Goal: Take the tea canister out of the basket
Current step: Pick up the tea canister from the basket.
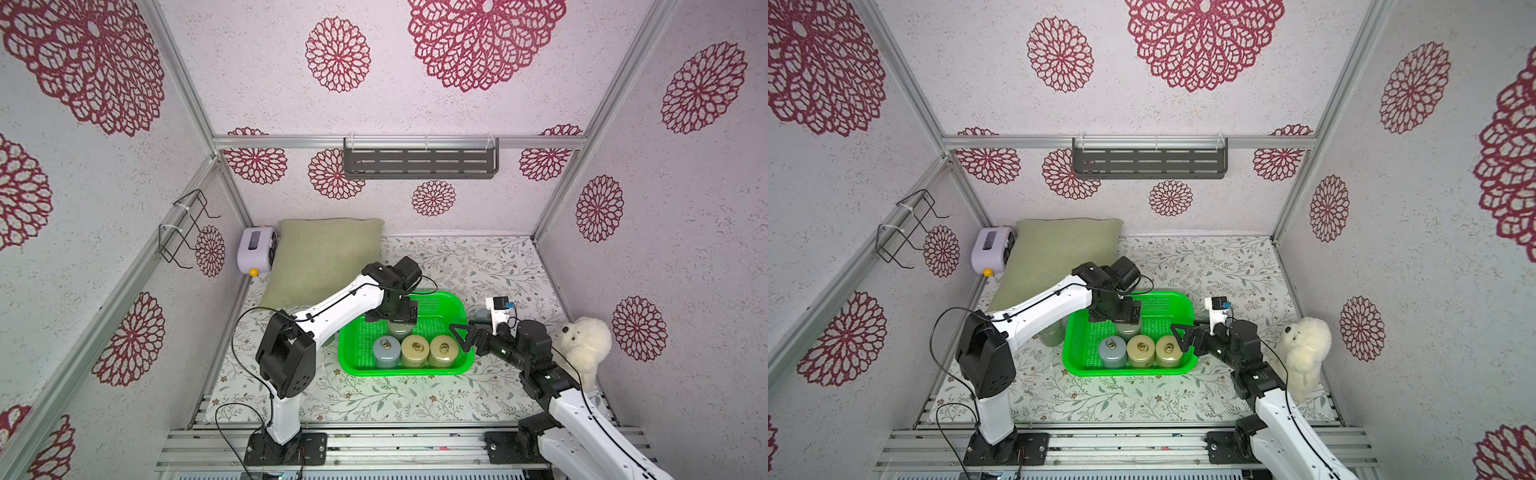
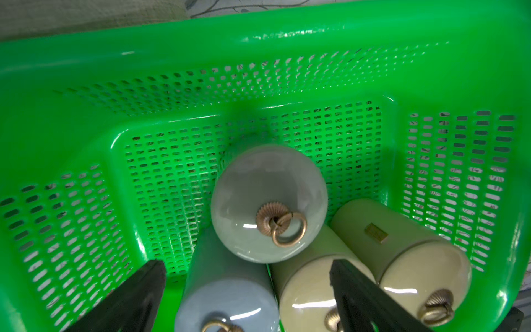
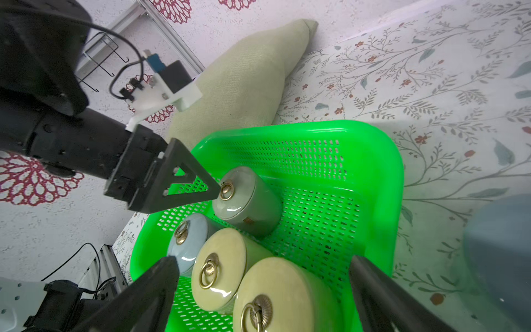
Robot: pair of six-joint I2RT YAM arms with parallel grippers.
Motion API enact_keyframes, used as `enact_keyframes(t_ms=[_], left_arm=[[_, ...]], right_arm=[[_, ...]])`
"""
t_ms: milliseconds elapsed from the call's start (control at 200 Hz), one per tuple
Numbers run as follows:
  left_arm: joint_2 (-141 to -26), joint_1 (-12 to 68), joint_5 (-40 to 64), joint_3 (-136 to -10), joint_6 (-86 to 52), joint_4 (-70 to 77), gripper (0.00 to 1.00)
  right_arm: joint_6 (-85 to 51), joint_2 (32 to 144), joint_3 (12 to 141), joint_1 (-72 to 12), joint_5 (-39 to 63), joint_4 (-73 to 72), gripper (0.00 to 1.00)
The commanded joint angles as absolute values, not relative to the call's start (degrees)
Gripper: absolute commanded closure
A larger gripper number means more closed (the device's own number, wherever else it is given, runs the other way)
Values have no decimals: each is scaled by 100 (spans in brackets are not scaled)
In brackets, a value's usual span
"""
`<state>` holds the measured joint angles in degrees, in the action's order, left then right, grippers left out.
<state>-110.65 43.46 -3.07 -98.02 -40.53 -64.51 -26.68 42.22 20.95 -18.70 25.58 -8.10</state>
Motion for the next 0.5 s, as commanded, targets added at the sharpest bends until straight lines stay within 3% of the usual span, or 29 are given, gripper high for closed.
enact_keyframes(t_ms=[0, 495], left_arm=[[-11475, 4395, -186, -10132, -4076, -6789, 3], [-12295, 4420, 26, -10454, -3982, -6792, 3]], right_arm=[[-2733, 4067, 2074, -1891, 2634, -987, 1], [-2716, 3918, 2032, -1896, 2388, -887, 1]])
